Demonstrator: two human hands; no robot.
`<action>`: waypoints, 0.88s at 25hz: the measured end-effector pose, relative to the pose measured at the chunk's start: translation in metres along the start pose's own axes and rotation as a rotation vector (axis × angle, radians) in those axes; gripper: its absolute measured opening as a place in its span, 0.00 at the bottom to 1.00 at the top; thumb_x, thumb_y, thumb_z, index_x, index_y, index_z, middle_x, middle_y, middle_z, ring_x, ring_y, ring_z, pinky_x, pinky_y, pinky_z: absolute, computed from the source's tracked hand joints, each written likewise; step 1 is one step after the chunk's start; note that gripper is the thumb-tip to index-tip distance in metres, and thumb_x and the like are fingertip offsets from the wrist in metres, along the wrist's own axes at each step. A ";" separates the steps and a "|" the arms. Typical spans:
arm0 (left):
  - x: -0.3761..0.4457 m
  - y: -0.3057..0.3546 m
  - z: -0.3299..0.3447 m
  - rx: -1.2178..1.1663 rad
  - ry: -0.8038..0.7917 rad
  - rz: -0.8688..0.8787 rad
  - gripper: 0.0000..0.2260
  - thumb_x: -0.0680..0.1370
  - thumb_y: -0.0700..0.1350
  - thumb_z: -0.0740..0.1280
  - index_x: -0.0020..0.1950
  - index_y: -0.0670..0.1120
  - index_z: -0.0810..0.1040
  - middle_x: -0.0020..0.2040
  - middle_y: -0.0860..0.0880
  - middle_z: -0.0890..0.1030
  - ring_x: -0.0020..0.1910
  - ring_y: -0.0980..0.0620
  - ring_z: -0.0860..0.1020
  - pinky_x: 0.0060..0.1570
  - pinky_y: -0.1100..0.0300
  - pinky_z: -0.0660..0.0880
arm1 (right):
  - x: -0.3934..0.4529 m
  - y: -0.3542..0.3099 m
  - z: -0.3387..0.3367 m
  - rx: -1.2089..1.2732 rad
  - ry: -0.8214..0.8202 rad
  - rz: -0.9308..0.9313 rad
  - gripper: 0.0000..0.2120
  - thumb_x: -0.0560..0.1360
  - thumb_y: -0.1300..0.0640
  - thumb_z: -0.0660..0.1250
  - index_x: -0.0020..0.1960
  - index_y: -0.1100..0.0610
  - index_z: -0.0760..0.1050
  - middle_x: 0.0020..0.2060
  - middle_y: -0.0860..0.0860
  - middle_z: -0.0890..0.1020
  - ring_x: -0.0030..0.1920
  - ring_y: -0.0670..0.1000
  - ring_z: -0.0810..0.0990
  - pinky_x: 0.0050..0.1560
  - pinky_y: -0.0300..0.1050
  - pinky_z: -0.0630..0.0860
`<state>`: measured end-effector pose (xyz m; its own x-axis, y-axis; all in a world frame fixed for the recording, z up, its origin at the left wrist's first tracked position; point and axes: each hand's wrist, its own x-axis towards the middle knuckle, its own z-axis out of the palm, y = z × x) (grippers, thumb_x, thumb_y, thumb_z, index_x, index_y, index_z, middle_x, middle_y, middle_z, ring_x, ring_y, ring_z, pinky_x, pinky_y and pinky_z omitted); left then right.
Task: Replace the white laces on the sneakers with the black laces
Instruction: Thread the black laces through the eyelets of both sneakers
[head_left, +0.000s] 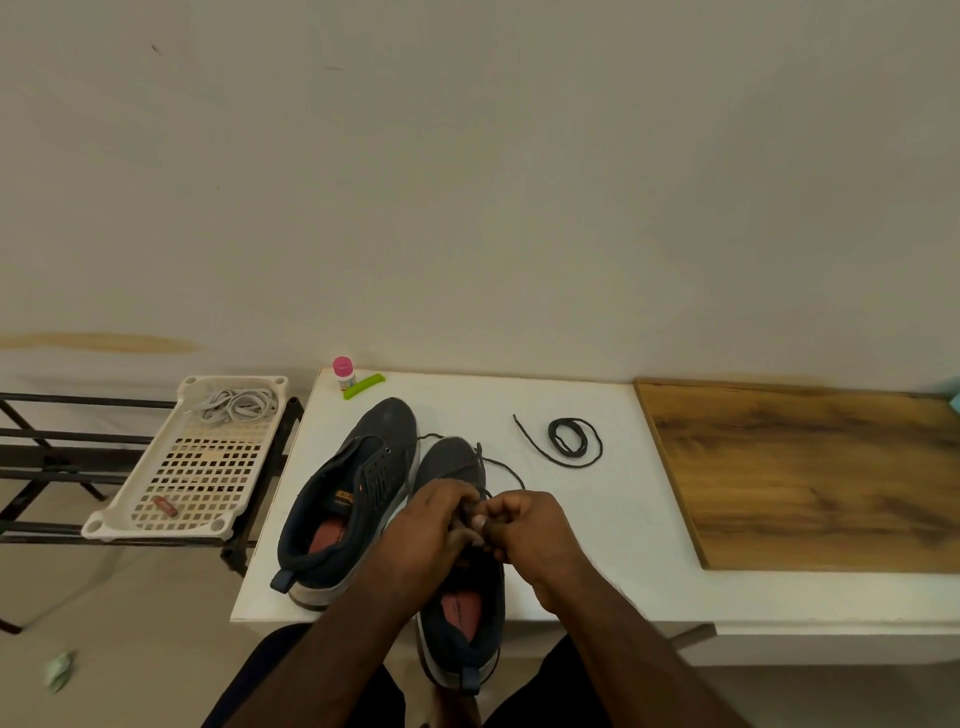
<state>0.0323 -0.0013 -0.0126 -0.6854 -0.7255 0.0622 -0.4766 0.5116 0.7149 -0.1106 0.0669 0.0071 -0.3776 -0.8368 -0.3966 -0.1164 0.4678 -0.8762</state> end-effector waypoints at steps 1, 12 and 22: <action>0.001 -0.001 -0.001 -0.011 -0.022 -0.009 0.14 0.79 0.44 0.67 0.64 0.53 0.74 0.55 0.61 0.72 0.53 0.64 0.71 0.53 0.76 0.65 | 0.000 0.000 -0.001 0.013 -0.007 -0.012 0.06 0.77 0.61 0.71 0.43 0.53 0.83 0.35 0.51 0.85 0.36 0.48 0.82 0.44 0.43 0.81; 0.004 -0.017 -0.002 0.410 0.008 0.066 0.23 0.75 0.62 0.49 0.52 0.59 0.82 0.46 0.58 0.81 0.50 0.55 0.72 0.49 0.57 0.68 | -0.002 -0.004 -0.008 -0.258 -0.109 -0.031 0.07 0.80 0.61 0.67 0.44 0.53 0.80 0.32 0.50 0.82 0.31 0.45 0.81 0.39 0.39 0.81; 0.010 -0.009 0.000 -0.099 0.186 0.089 0.06 0.77 0.54 0.59 0.41 0.61 0.73 0.39 0.59 0.76 0.40 0.57 0.75 0.43 0.63 0.70 | -0.022 -0.037 -0.027 0.535 -0.400 0.102 0.12 0.85 0.58 0.55 0.49 0.58 0.75 0.41 0.55 0.82 0.39 0.52 0.83 0.34 0.40 0.76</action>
<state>0.0298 -0.0139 -0.0184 -0.6044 -0.7567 0.2493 -0.3562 0.5365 0.7650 -0.1230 0.0761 0.0560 0.0183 -0.8850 -0.4653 0.4119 0.4307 -0.8030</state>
